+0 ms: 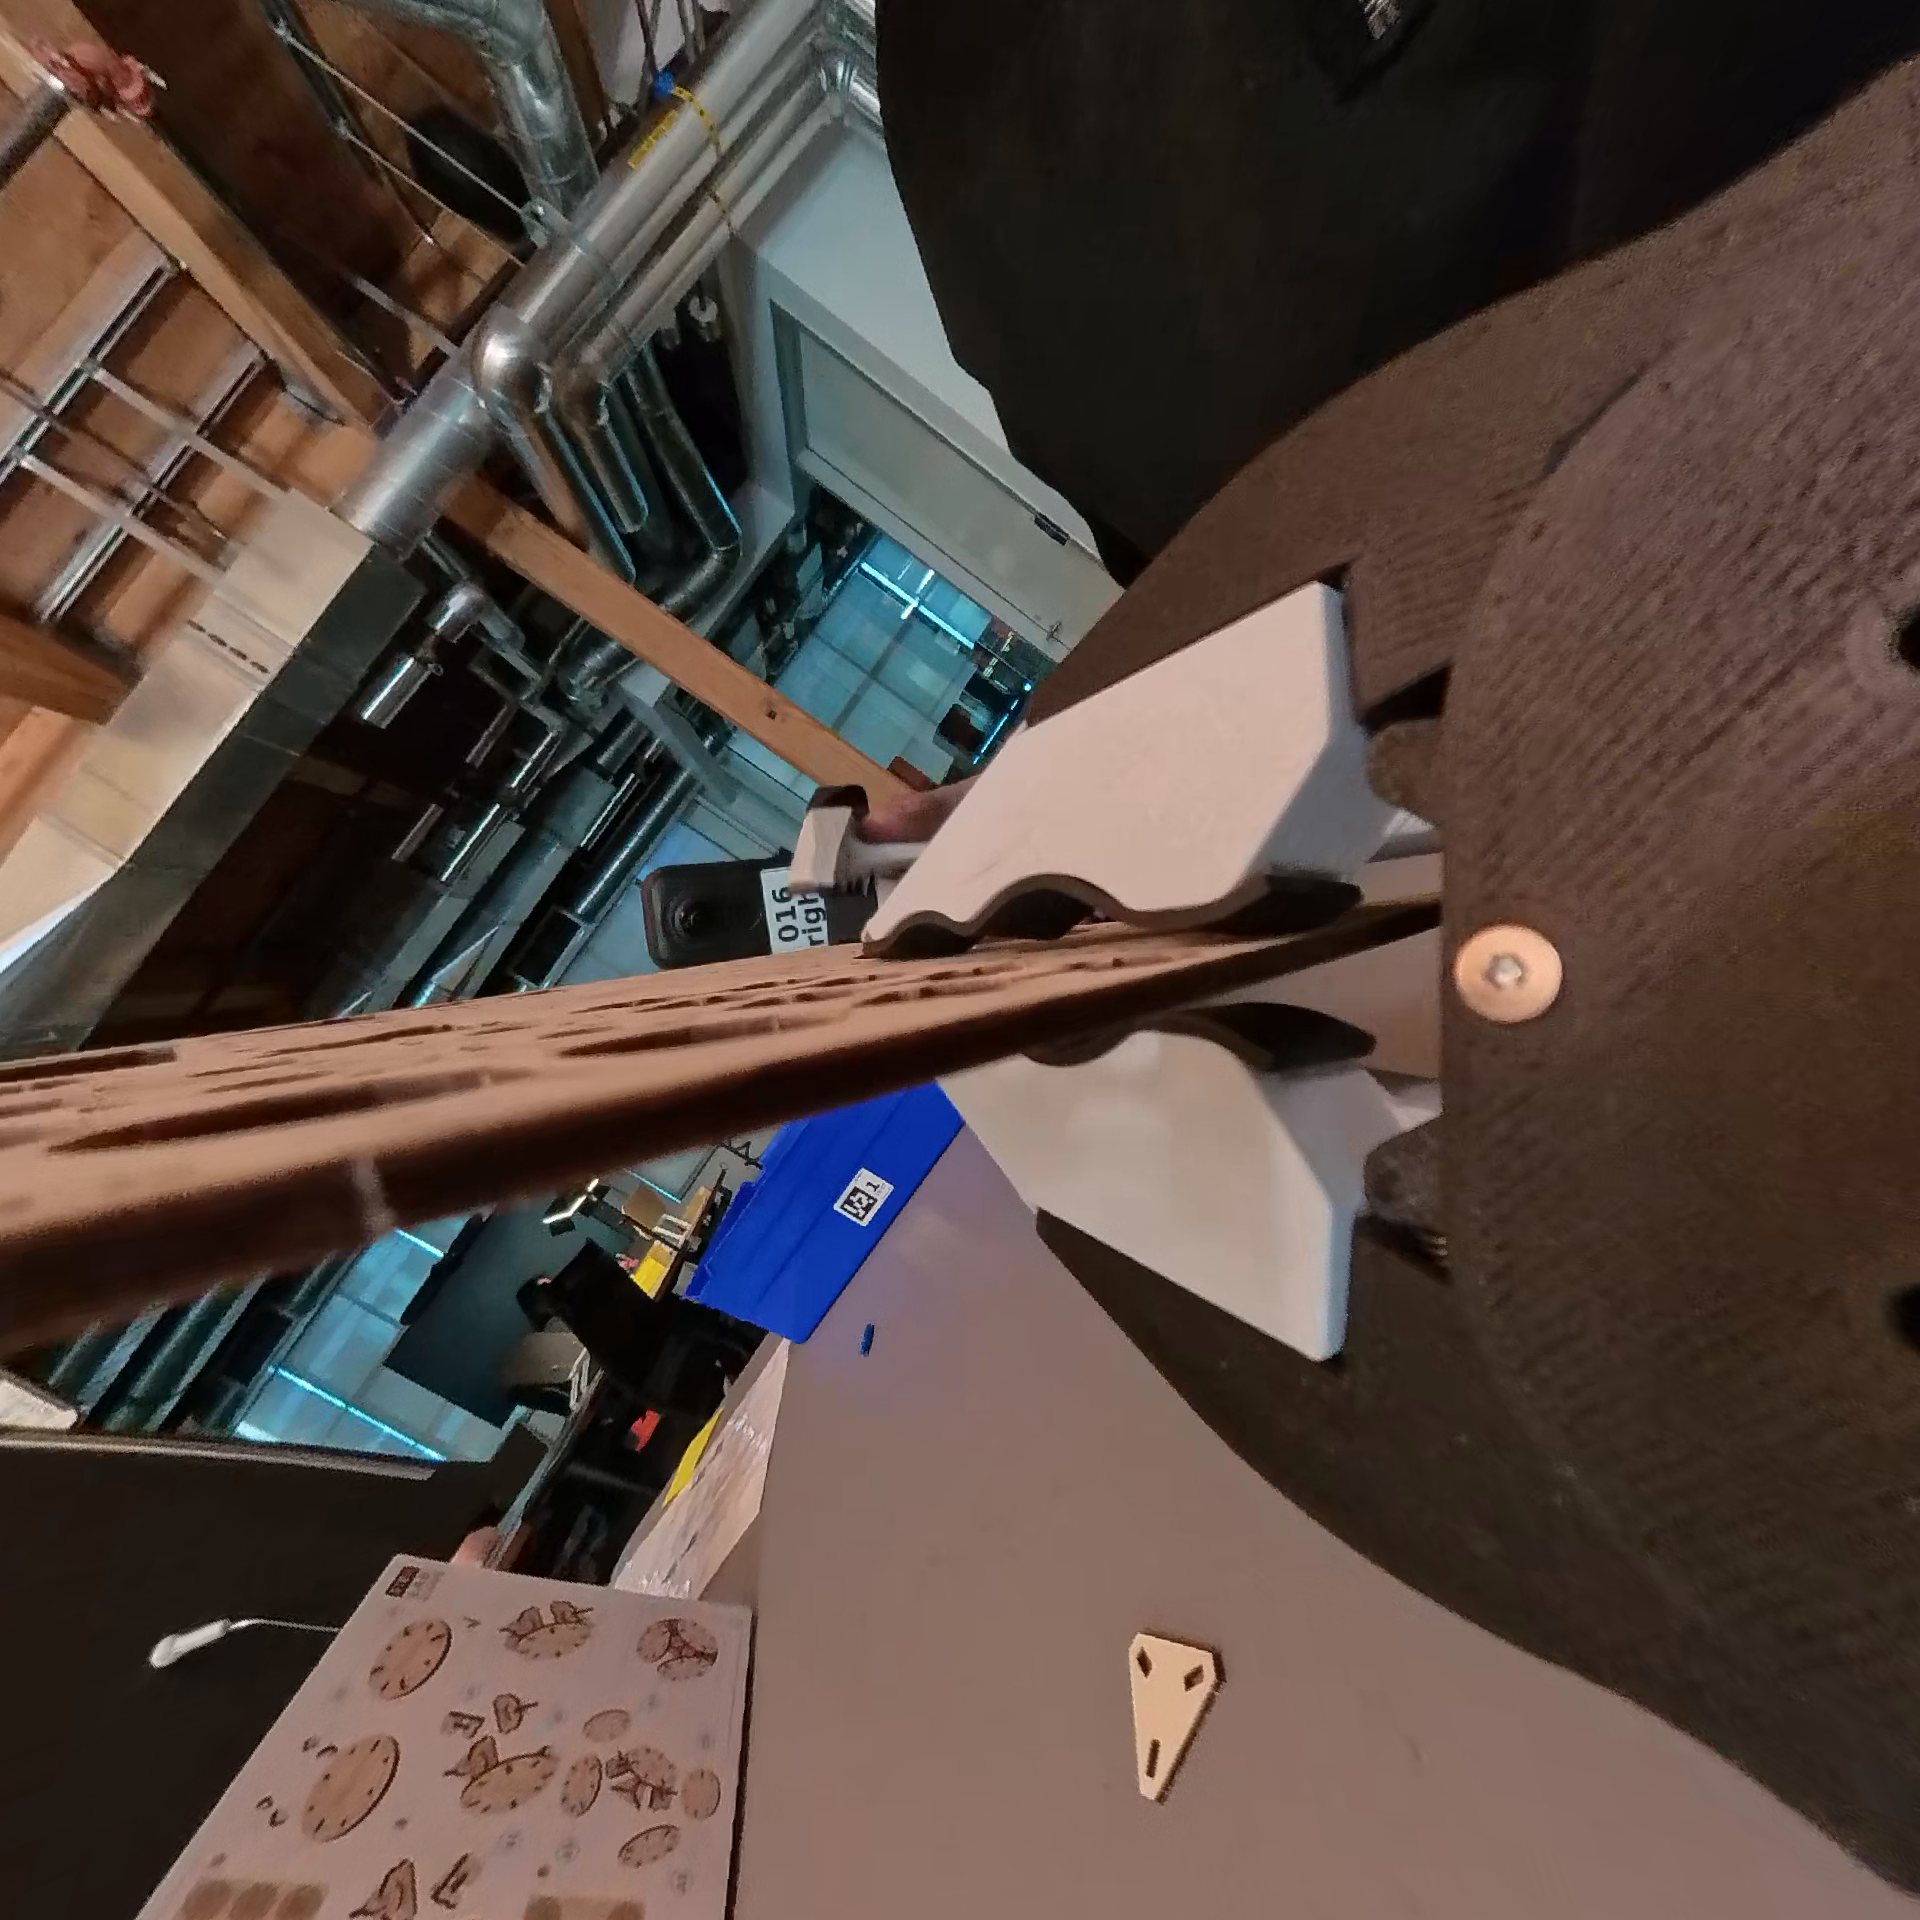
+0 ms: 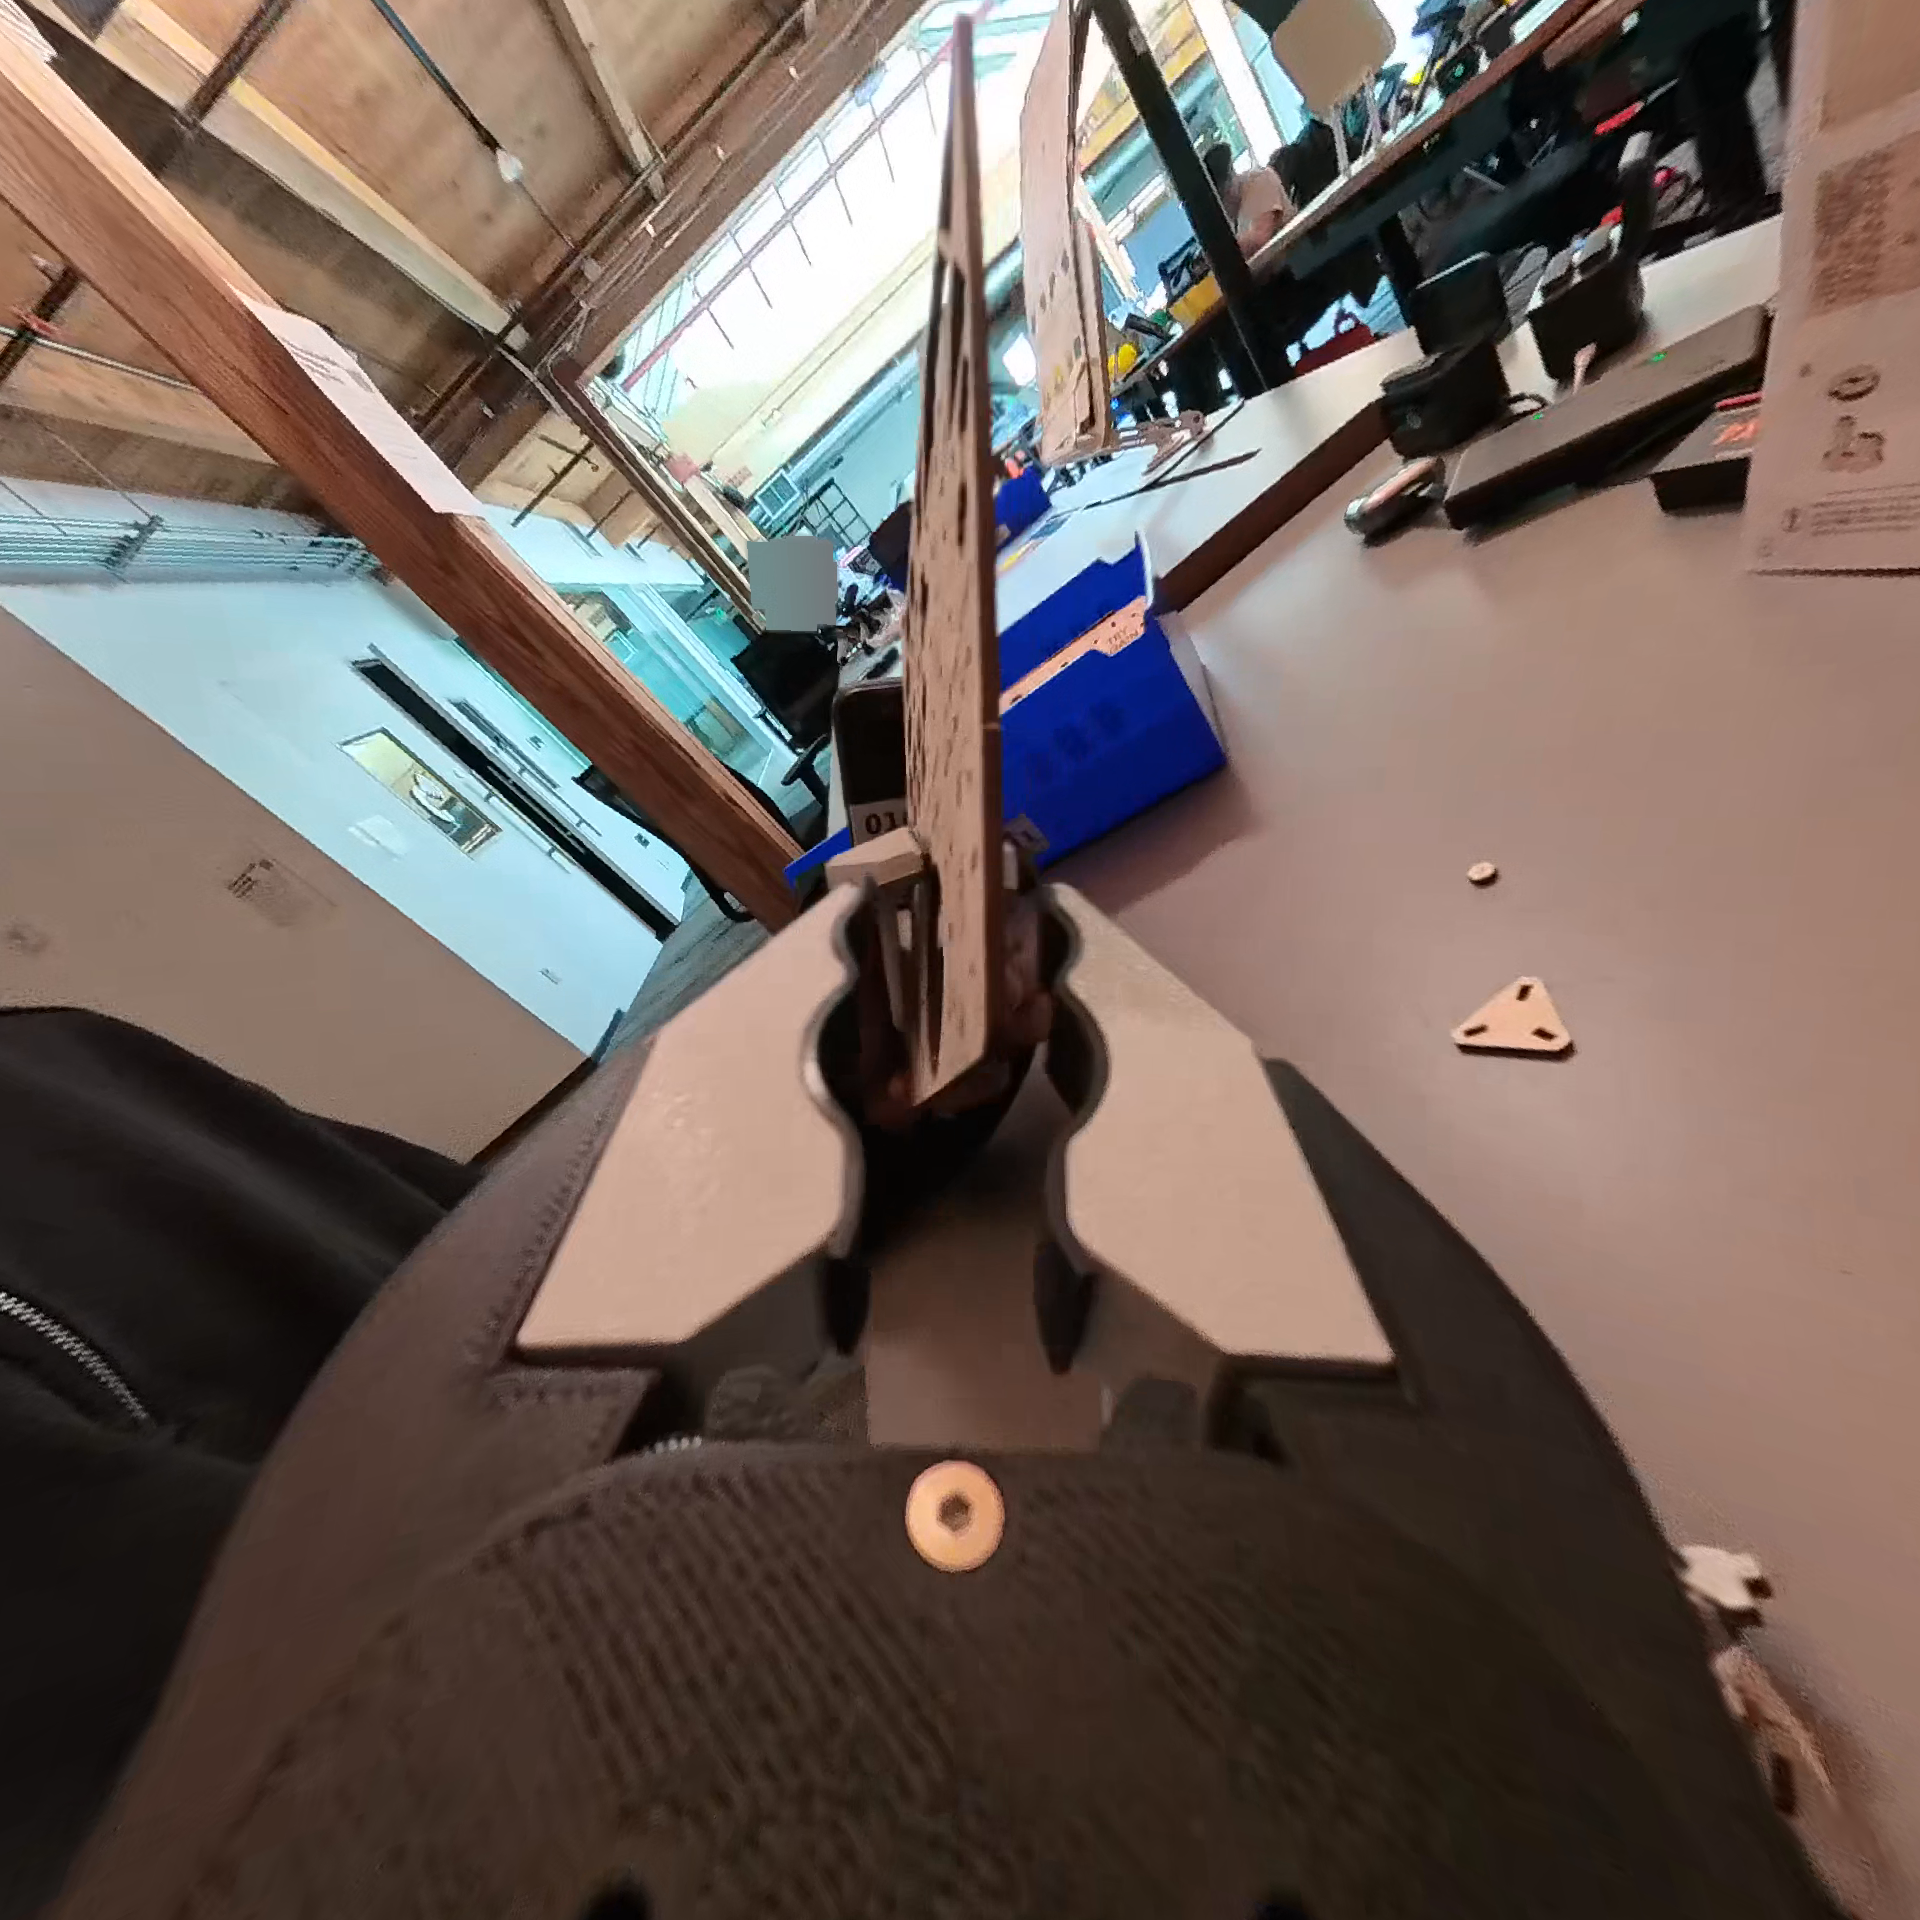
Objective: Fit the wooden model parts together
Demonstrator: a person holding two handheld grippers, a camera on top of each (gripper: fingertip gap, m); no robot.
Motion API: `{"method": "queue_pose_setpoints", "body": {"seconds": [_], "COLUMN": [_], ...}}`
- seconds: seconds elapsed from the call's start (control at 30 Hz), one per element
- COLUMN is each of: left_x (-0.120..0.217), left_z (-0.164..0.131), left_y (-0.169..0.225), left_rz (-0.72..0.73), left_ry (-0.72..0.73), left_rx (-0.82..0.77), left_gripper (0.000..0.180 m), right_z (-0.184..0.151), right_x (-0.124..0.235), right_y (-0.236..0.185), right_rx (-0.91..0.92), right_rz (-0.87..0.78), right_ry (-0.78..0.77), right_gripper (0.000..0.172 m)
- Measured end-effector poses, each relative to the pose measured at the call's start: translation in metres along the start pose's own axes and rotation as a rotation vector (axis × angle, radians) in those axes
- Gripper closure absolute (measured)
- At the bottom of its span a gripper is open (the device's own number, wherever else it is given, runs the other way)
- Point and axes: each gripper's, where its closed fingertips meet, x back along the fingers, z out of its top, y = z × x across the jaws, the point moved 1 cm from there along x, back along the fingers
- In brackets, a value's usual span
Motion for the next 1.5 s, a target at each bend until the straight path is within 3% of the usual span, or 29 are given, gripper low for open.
{"method": "queue_pose_setpoints", "body": {"seconds": [0.13,0.37,0.4,0.43,0.53,0.57,0.67,0.77,0.83,0.93,1.03,1.17,1.27,1.5], "left_x": [0.0,-0.002,-0.001,0.002,0.025,0.038,0.068,0.067,0.05,0.017,0.002,0.003,0.003,0.003], "left_z": [0.0,-0.004,-0.003,-0.001,0.015,0.024,0.058,0.078,0.076,0.051,0.035,0.02,0.001,-0.03], "left_y": [0.001,0.001,-0.003,-0.01,-0.036,-0.042,-0.028,0.013,0.042,0.084,0.114,0.107,0.089,0.053], "left_rz": [-0.001,0.004,0.036,0.094,0.317,0.393,0.52,0.561,0.524,0.341,0.162,0.131,0.161,0.189], "left_ry": [-0.006,-0.029,-0.032,-0.032,0.005,0.023,0.077,0.03,-0.038,-0.178,-0.227,-0.316,-0.424,-0.554], "left_rx": [-0.011,-0.038,-0.042,-0.047,-0.076,-0.093,-0.198,-0.379,-0.475,-0.557,-0.546,-0.467,-0.435,-0.348], "left_gripper": [0.18,0.178,0.172,0.155,0.088,0.075,0.065,0.069,0.081,0.099,0.095,0.103,0.124,0.159], "right_z": [0.011,0.013,0.013,0.016,0.028,0.03,0.025,0.009,0.001,-0.014,-0.027,-0.037,-0.046,-0.042], "right_x": [0.006,0.009,0.01,0.011,0.021,0.024,0.026,0.019,0.011,0.002,0.001,-0.004,-0.006,-0.022], "right_y": [0.002,-0.001,-0.001,-0.001,-0.003,-0.005,-0.011,-0.027,-0.041,-0.066,-0.086,-0.086,-0.07,-0.063], "right_rx": [0.018,0.002,0.012,0.031,0.107,0.146,0.287,0.423,0.472,0.434,0.287,0.211,0.273,0.331], "right_rz": [-0.011,0.004,-0.007,-0.017,-0.062,-0.085,-0.151,-0.156,-0.12,-0.004,0.133,0.191,0.147,0.14], "right_ry": [0.067,0.089,0.085,0.083,0.066,0.033,-0.171,-0.434,-0.572,-0.777,-0.976,-1.111,-1.194,-1.192], "right_gripper": [0.17,0.171,0.171,0.171,0.171,0.172,0.171,0.171,0.171,0.17,0.17,0.17,0.17,0.171]}}
